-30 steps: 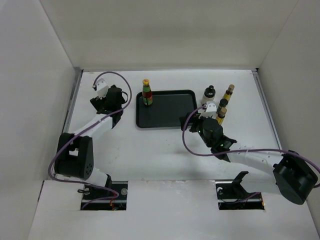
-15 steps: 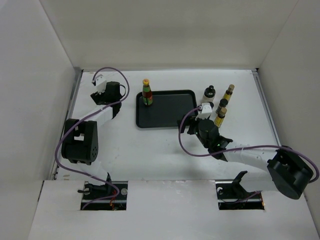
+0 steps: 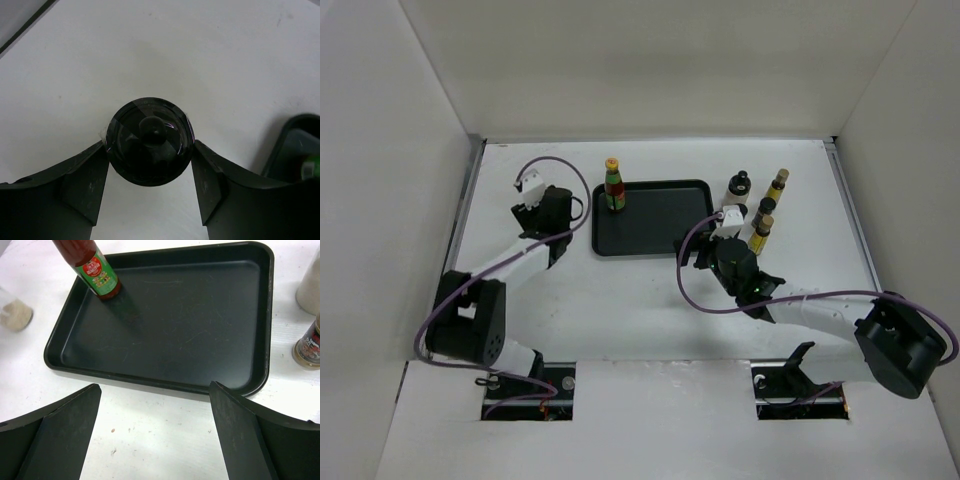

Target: Organize the condiment bottles

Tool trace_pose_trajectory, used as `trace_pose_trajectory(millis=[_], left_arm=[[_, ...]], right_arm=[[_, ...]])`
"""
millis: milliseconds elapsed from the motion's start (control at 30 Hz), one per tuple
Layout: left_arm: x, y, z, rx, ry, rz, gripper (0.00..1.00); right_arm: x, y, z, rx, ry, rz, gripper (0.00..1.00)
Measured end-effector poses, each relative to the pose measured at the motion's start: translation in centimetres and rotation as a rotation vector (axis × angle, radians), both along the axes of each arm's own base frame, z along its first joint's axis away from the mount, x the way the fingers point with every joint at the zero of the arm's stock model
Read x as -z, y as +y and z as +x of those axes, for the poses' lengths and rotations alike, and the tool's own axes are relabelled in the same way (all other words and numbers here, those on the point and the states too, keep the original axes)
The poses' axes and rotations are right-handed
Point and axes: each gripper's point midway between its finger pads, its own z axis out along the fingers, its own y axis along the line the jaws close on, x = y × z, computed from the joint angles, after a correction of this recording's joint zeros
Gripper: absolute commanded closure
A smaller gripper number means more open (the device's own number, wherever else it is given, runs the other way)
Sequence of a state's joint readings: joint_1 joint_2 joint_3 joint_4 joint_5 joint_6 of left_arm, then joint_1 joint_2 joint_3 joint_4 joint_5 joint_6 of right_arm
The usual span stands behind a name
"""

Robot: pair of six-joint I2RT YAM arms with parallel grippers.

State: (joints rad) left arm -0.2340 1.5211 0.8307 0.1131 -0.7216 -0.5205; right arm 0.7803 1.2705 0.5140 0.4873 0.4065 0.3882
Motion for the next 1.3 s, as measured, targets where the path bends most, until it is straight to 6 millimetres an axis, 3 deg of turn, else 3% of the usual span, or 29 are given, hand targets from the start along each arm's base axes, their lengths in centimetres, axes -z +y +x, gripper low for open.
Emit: trace_pose_trajectory(millis=[133, 333, 433, 533, 733, 933, 1067, 1133, 1267, 1300], left_arm=[[-1.4, -3.1, -3.4, 0.086, -0.034, 0.018, 0.60], [-6.2, -6.6, -5.4, 0.183, -0.162, 0.025, 0.60], [-7.5, -8.2, -5.8, 0.216, -0.205, 0.026, 0.60], [-6.6, -10.6, -5.7, 0.274, -0.189, 0.037, 0.60], [-2.2, -16.1, -5.3, 0.416, -0.094, 0.068, 0.59], [-1.6, -18.4, -4.1, 0.454, -0.108, 0.051, 0.57], [0.1, -19.0, -3.8, 0.468, -0.084, 0.057, 0.55], [0.3, -19.1, -3.6, 0.466, -0.095, 0.052, 0.46], [0.5, -19.4, -3.7, 0.473, -0.111, 0.041, 0.12], [0.6, -19.4, -3.8, 0.476, -0.114, 0.038, 0.08]], right_arm=[[0.0, 0.0, 0.0, 0.000, 0.000, 0.000, 0.04], [-0.1, 0.0, 0.0, 0.000, -0.001, 0.002, 0.04], [-0.3, 0.0, 0.0, 0.000, -0.005, 0.006, 0.04], [-0.5, 0.0, 0.0, 0.000, -0.010, 0.010, 0.04], [-0.9, -0.3, 0.1, 0.009, -0.017, 0.018, 0.04], [-1.3, -0.6, 0.3, 0.017, -0.025, 0.025, 0.04], [-1.3, -0.8, 0.4, 0.022, -0.025, 0.026, 0.04], [-1.3, -0.8, 0.4, 0.022, -0.025, 0.026, 0.03], [-1.4, -0.8, 0.4, 0.023, -0.028, 0.028, 0.01], [-1.6, -0.9, 0.3, 0.025, -0.032, 0.032, 0.00]])
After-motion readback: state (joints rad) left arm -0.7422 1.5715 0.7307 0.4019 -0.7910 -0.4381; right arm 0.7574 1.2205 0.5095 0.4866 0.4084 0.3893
